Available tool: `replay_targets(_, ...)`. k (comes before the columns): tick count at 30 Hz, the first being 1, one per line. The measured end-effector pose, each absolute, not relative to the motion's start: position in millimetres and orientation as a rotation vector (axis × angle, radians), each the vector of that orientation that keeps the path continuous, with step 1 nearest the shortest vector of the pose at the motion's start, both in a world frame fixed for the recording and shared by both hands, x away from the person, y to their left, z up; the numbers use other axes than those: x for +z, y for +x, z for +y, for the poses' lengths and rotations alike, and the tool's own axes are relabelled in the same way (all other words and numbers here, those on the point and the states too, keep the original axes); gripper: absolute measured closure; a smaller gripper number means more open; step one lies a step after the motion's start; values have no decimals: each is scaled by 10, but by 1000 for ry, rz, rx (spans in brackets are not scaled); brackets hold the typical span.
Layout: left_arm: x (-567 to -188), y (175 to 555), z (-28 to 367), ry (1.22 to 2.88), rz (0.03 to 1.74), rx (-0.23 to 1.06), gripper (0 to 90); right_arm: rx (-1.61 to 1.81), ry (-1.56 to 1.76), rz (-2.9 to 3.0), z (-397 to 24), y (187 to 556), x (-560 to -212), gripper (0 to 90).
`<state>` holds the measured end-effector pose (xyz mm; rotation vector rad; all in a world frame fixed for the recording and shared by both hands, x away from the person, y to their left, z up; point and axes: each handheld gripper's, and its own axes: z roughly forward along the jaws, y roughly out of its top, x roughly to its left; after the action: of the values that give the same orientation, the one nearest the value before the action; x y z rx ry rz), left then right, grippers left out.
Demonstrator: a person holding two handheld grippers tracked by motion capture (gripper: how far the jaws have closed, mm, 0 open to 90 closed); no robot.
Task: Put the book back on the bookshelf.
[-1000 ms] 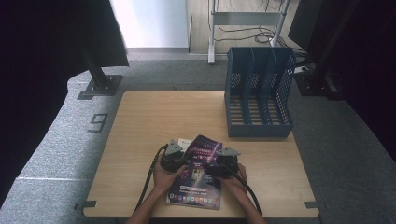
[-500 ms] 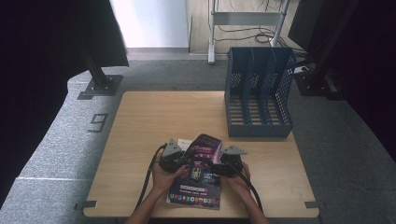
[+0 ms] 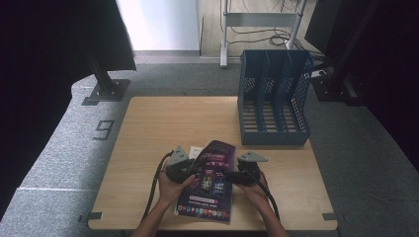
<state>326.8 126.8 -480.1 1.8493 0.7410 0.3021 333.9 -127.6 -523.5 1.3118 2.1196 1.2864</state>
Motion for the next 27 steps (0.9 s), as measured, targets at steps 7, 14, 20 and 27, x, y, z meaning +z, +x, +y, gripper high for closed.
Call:
replay_targets(7,-4704,3208,1279,1838,708,304,872,1305,1304,2137,-1274,3331,-5198,161)
replay_targets(14,-4626,3148,1283,1829,671,316,872,1362,1315,2136,-1320,3335,-5154,138)
replay_targets(20,-4615,3135,1275,1829,663,316,872,1405,1315,2156,-1334,3344,-5162,140)
replay_targets(27,-4651,3162,1277,1833,672,306,872,1401,1320,2176,-1308,3345,-5186,146)
